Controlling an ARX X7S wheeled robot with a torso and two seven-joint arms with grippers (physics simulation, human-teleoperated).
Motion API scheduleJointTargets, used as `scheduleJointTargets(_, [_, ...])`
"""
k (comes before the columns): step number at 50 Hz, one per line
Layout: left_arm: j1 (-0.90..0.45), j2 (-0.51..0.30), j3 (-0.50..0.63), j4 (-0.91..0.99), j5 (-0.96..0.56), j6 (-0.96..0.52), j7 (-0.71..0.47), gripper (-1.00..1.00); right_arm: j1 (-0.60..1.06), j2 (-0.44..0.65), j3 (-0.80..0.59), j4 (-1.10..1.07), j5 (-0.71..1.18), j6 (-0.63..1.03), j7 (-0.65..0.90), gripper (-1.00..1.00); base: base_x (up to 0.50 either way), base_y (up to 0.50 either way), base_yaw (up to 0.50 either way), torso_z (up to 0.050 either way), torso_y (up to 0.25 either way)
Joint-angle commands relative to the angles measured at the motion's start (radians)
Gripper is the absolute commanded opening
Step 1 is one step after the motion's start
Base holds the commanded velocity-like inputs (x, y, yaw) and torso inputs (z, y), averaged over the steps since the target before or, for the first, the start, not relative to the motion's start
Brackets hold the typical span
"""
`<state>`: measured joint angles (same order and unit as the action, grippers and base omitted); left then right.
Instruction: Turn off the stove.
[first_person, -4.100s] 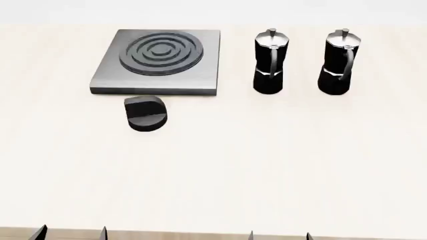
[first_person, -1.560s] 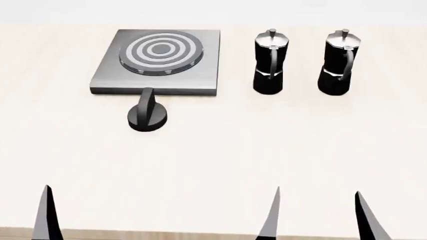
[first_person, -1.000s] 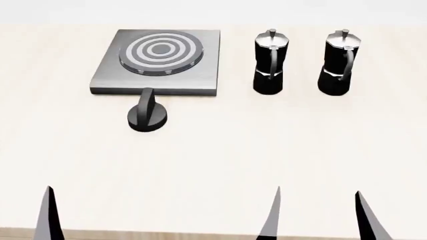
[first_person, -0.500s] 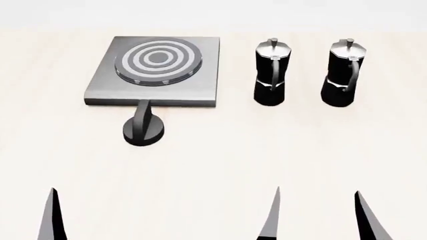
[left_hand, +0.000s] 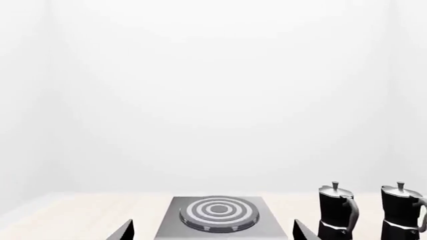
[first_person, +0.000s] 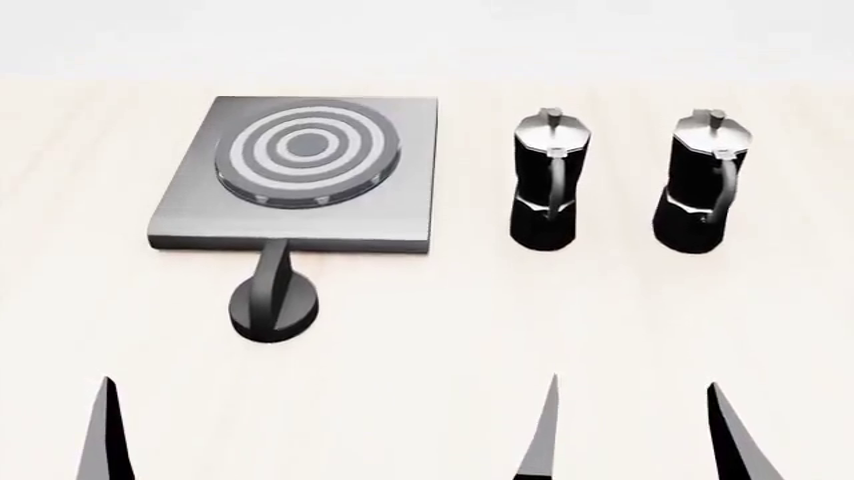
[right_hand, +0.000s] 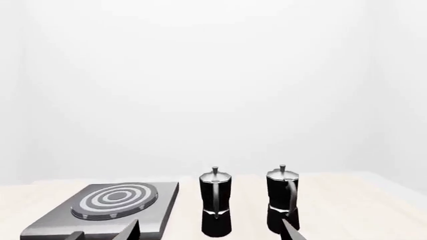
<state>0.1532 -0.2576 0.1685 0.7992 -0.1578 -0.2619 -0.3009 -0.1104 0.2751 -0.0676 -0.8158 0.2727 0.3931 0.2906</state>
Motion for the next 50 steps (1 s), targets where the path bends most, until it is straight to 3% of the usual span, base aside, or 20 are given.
scheduleJointTargets(1, [-0.003, -0.01, 0.008, -0.005, -0.005, 0.005, -0.01, 1.0, 0.002, 0.009, -0.004, 0.0, 0.008, 0.0, 0.008, 1.0, 0.23, 0.0, 0.0, 0.0, 0.0])
scheduleJointTargets(50, [-0.002, -0.042, 0.036, -0.007, -0.016, 0.018, -0.048, 1.0, 0.003, 0.036, -0.013, -0.002, 0.031, -0.013, 0.042, 1.0, 0.22, 0.0, 0.0, 0.0, 0.0])
